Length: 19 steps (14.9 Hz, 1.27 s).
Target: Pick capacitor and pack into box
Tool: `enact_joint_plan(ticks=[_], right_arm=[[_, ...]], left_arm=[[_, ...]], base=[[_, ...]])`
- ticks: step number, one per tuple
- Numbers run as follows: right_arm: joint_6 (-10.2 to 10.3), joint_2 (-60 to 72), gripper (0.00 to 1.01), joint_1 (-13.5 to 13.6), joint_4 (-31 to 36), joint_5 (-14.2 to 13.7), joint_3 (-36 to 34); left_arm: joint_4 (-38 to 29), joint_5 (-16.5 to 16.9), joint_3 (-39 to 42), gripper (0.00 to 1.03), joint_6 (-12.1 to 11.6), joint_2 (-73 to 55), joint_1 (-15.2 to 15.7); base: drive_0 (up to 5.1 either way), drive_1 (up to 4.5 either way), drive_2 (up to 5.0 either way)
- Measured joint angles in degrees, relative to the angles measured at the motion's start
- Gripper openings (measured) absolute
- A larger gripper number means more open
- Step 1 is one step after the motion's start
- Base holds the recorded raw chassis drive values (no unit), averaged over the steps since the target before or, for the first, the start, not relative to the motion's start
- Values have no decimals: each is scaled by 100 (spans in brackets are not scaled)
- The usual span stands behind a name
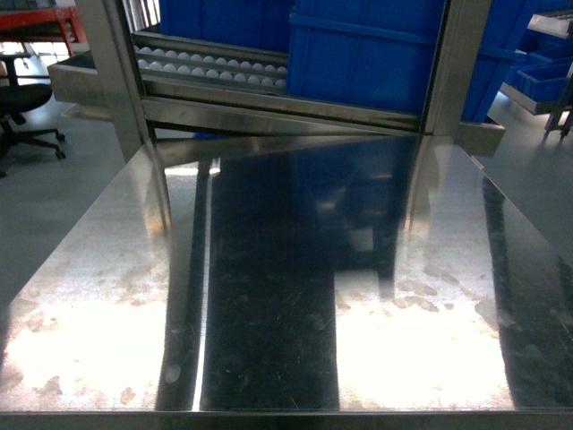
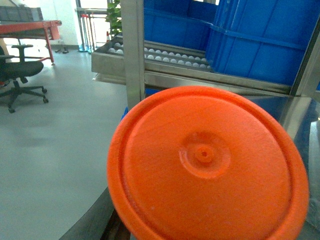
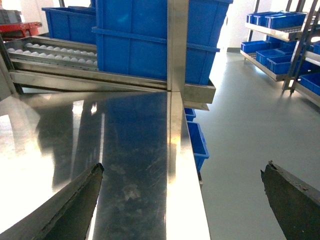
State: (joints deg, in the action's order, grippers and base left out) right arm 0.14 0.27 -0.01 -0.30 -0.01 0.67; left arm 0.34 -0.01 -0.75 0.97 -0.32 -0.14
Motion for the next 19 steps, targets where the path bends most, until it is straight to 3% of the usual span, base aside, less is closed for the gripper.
enact_joint_plan(ticks=[19], right_arm=[[0,0,98,0,2,2,0]], left_arm=[[4,0,0,45,-15,0,0]], base=[[0,0,0]])
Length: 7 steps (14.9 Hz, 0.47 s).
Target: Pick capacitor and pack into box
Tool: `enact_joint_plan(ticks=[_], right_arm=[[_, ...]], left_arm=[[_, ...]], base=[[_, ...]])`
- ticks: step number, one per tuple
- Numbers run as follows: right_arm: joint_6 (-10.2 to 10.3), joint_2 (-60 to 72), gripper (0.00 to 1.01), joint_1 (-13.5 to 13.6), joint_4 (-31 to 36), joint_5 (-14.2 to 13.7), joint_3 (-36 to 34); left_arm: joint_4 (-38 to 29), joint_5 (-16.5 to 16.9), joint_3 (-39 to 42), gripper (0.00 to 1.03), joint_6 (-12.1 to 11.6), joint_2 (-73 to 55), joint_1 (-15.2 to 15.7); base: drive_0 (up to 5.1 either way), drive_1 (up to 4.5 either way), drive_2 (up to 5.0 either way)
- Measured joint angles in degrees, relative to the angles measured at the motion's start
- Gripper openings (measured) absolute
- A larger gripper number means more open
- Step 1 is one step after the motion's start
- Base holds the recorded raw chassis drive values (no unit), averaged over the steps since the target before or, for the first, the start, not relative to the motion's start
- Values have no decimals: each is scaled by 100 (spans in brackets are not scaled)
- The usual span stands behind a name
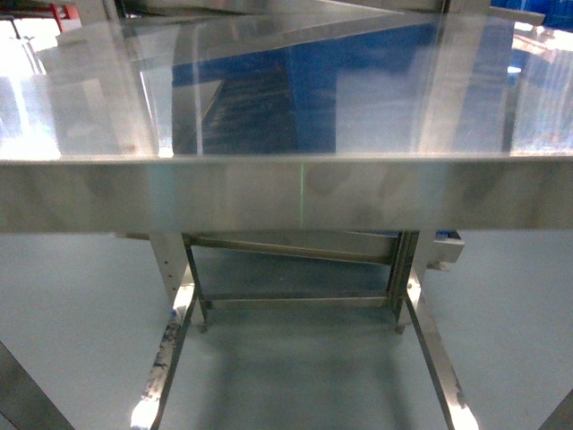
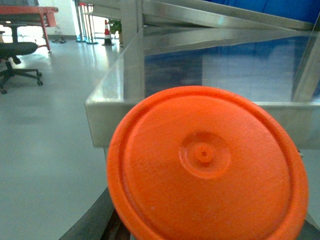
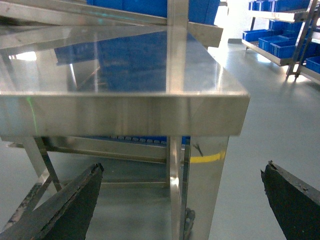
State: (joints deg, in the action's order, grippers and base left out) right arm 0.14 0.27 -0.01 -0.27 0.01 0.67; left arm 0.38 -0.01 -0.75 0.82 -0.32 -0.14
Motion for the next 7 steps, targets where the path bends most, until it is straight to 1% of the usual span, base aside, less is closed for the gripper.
enact_joint_plan(ticks=[7], right_arm=[[-4,0,98,0,0,4,0]], left_arm=[[-2,-2,0,45,0,0,0]], base=[[0,0,0]])
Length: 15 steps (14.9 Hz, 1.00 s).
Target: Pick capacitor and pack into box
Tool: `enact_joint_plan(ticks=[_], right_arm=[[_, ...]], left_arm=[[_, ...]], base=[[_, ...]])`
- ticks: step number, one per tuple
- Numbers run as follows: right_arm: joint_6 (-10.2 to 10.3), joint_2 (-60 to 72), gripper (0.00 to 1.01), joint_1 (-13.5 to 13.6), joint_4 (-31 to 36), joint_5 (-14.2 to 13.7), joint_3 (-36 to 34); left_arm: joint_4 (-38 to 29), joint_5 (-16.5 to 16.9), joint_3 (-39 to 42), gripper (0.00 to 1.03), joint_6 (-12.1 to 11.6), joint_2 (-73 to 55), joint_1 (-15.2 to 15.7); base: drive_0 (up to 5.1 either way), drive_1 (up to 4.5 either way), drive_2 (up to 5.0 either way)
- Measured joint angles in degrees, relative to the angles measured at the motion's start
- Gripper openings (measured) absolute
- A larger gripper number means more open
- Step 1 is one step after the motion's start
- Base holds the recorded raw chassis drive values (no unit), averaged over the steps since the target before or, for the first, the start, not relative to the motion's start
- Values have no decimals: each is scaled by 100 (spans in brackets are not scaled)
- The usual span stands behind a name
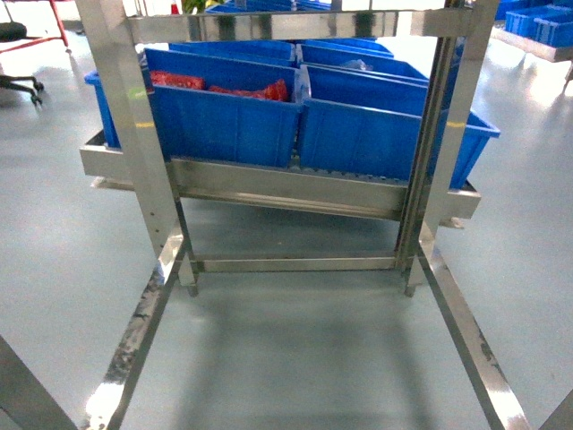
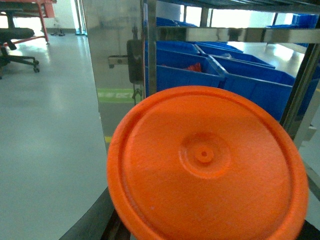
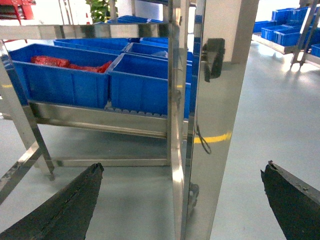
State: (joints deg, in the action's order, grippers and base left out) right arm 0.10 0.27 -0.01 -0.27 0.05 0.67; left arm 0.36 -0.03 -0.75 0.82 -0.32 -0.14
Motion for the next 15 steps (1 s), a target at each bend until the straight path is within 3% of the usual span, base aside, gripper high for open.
enact_joint_plan(ticks=[15], right_arm=[[4,0,98,0,-4,-7,0]], left_arm=[[7,2,0,45,-2,0,0]], base=[[0,0,0]])
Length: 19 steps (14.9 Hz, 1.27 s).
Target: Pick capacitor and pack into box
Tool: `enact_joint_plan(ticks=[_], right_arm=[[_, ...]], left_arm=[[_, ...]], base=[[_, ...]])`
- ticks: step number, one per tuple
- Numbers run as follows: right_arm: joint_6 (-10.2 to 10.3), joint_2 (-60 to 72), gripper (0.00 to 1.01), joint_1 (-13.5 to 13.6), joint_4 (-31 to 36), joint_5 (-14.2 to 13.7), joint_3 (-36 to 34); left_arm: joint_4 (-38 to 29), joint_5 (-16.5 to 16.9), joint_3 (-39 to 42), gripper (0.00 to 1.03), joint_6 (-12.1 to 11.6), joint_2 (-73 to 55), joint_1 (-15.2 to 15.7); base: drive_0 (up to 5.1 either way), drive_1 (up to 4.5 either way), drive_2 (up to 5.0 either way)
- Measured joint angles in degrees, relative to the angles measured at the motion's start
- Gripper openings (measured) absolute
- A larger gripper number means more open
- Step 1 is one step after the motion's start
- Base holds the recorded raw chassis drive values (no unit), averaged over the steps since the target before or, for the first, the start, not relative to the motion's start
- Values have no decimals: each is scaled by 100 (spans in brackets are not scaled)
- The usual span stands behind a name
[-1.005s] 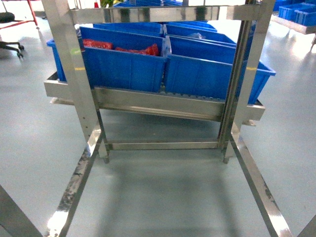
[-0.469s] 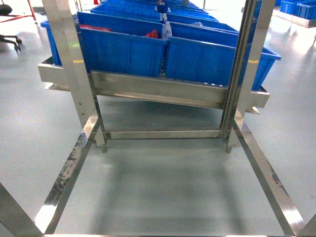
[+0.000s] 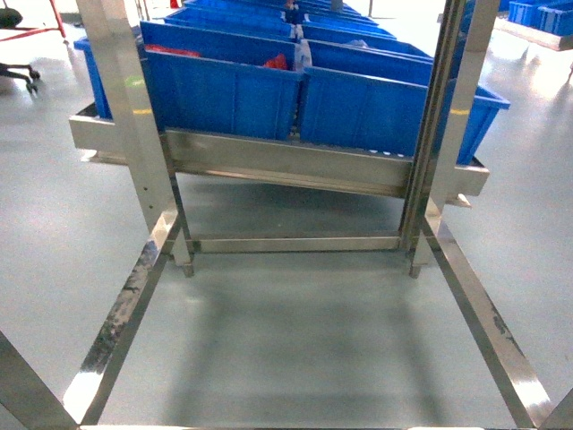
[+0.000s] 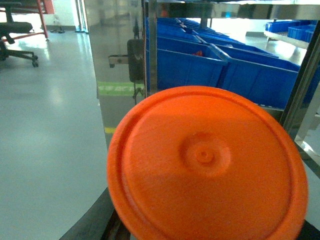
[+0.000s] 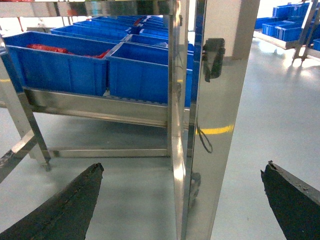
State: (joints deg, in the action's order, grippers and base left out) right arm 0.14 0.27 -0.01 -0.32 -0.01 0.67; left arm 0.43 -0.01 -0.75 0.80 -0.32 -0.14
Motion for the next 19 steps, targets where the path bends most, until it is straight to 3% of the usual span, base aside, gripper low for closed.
enact_joint_plan(ticks=[11,19], right_arm=[[0,0,98,0,9,0,0],[0,0,98,0,-2,0,0]], left_arm=[[2,0,0,45,0,0,0],[-7,0,0,45,-2,0,2]], base=[[0,0,0],[-477,186,323]])
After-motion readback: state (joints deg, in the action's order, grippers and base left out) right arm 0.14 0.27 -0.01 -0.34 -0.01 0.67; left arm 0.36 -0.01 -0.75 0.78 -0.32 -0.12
